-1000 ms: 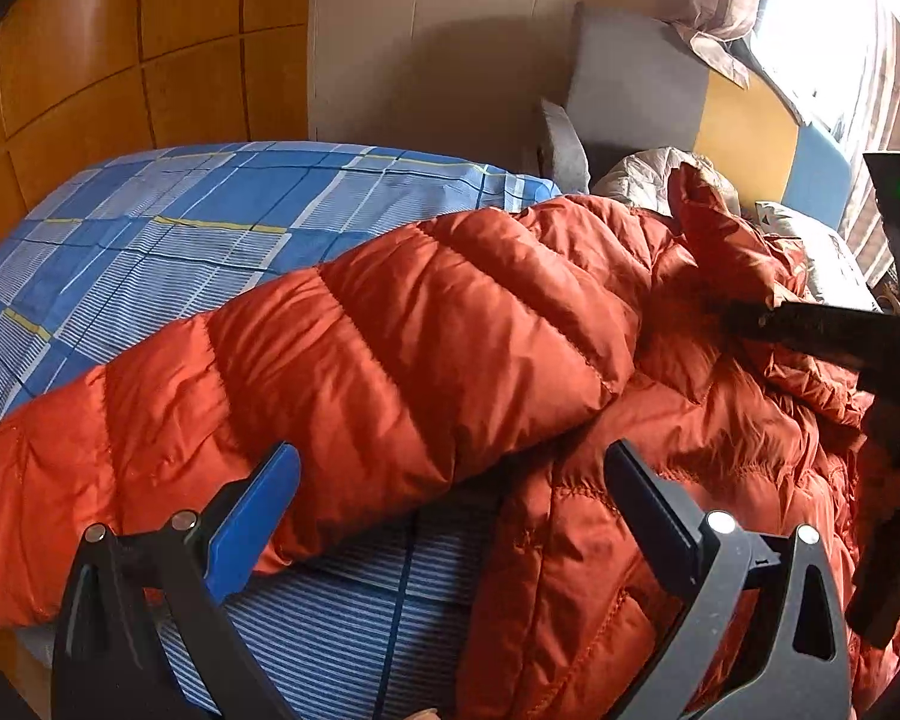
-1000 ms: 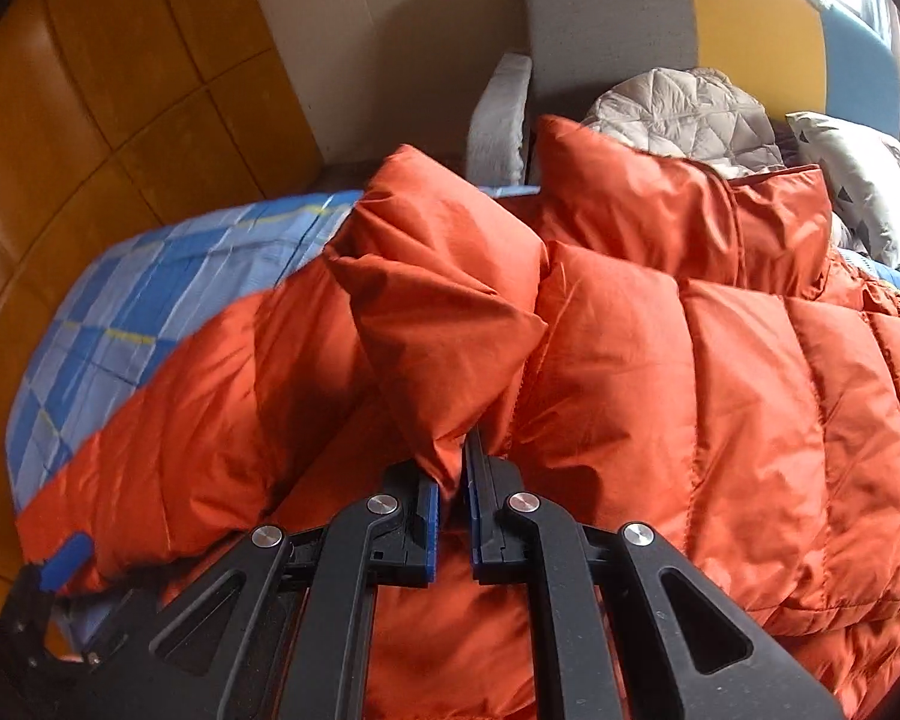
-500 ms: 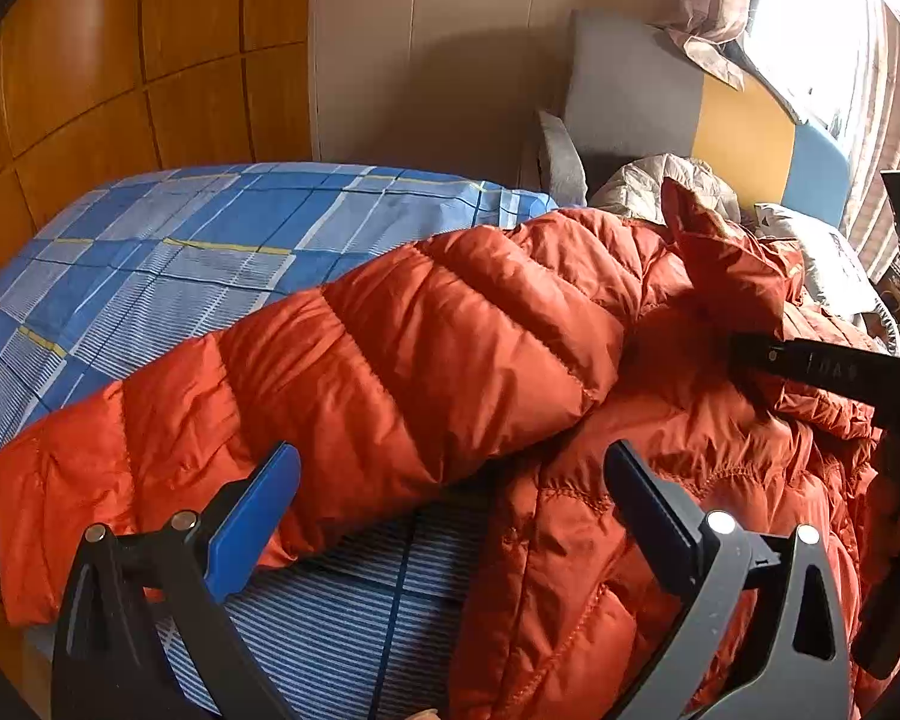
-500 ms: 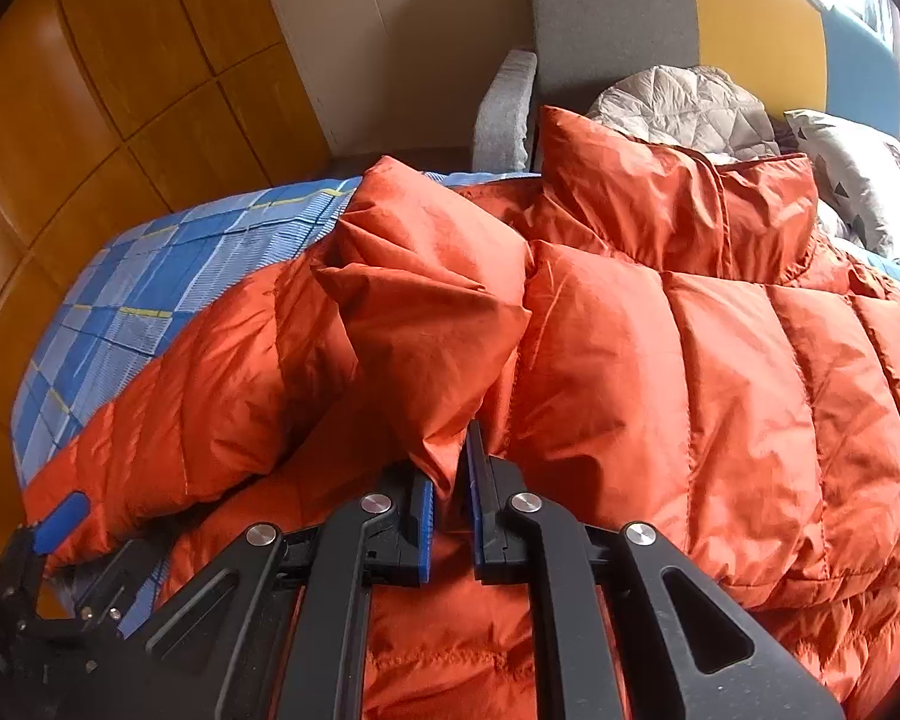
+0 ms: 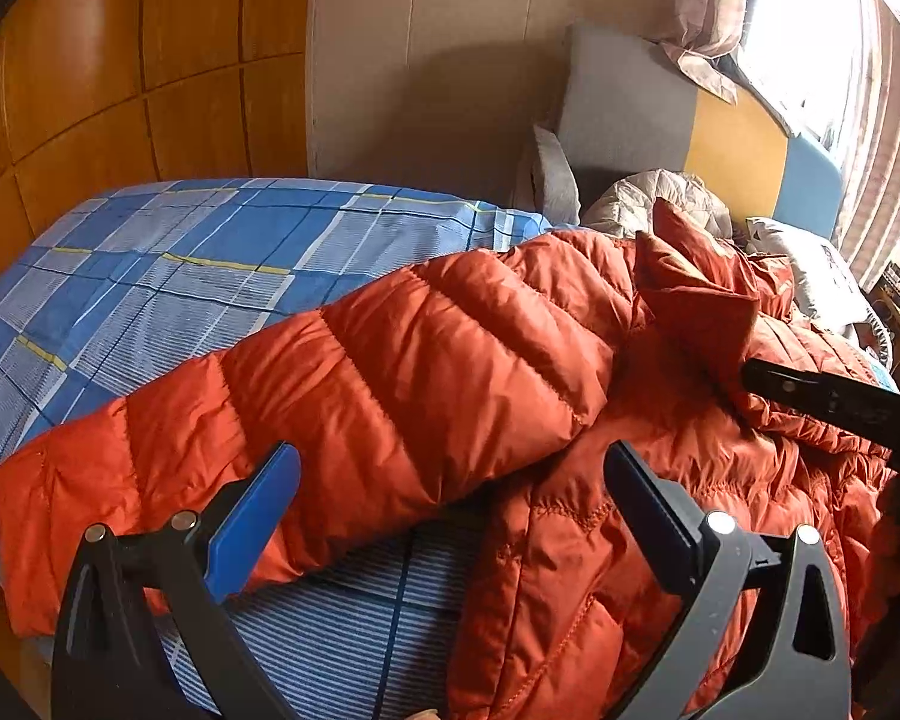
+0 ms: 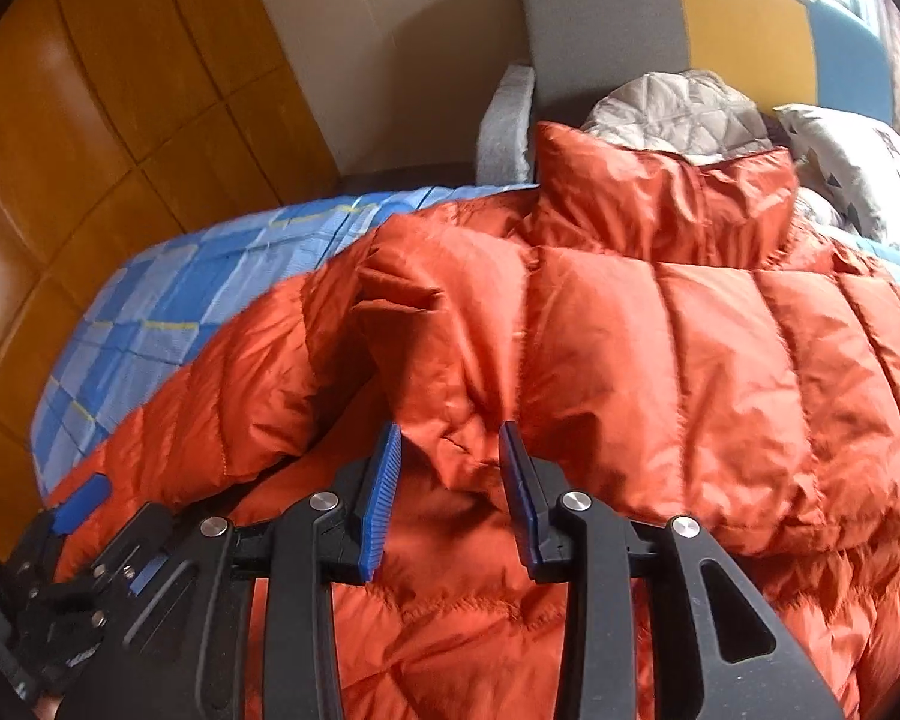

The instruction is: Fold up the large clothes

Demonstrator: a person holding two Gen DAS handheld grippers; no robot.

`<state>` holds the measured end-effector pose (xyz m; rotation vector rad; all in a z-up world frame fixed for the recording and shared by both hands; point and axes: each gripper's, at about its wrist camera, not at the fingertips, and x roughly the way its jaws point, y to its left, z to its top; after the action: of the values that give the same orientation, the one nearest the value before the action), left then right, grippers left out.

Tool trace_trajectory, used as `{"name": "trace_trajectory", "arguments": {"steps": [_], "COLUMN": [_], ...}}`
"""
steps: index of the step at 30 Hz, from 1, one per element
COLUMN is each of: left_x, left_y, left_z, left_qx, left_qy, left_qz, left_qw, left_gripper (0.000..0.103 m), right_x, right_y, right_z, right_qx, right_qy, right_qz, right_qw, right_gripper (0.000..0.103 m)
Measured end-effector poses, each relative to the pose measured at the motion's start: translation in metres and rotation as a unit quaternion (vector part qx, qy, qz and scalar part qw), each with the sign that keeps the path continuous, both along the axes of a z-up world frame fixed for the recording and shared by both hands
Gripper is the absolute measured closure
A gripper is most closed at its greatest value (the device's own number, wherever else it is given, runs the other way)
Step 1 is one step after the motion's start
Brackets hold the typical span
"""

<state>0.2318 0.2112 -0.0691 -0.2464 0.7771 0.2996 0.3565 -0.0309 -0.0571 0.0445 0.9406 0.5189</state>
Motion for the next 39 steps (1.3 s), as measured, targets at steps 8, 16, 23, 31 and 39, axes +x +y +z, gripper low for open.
{"name": "trace_trajectory", "arguments": {"steps": [8,16,23,31,39], "left_x": [0.013,0.037,0.071,0.114,0.09], "left_y": [-0.012,-0.034,-0.051,-0.059,-0.037], "left_z": [0.006,0.012,0.018,0.006,-0.01], "left_qx": [-0.005,-0.058,-0.104,-0.135,-0.127], "left_qy": [-0.01,-0.016,-0.021,0.003,0.002], "left_qz": [-0.012,-0.064,-0.091,-0.104,-0.09], "left_qw": [0.9999,0.9961,0.9902,0.9854,0.9879], "left_gripper": [0.002,0.022,0.029,0.101,0.102], "right_x": [-0.003,0.004,0.015,0.03,0.04], "right_y": [-0.067,-0.163,-0.227,-0.253,-0.237], "right_z": [0.002,0.004,0.004,-0.002,-0.027], "right_qx": [0.02,0.024,0.028,0.03,0.021], "right_qy": [-0.009,-0.018,-0.017,-0.01,0.014], "right_qz": [-0.1,-0.23,-0.29,-0.297,-0.259], "right_qw": [0.995,0.973,0.956,0.954,0.966], "right_gripper": [0.054,0.054,0.054,0.054,0.054]}}
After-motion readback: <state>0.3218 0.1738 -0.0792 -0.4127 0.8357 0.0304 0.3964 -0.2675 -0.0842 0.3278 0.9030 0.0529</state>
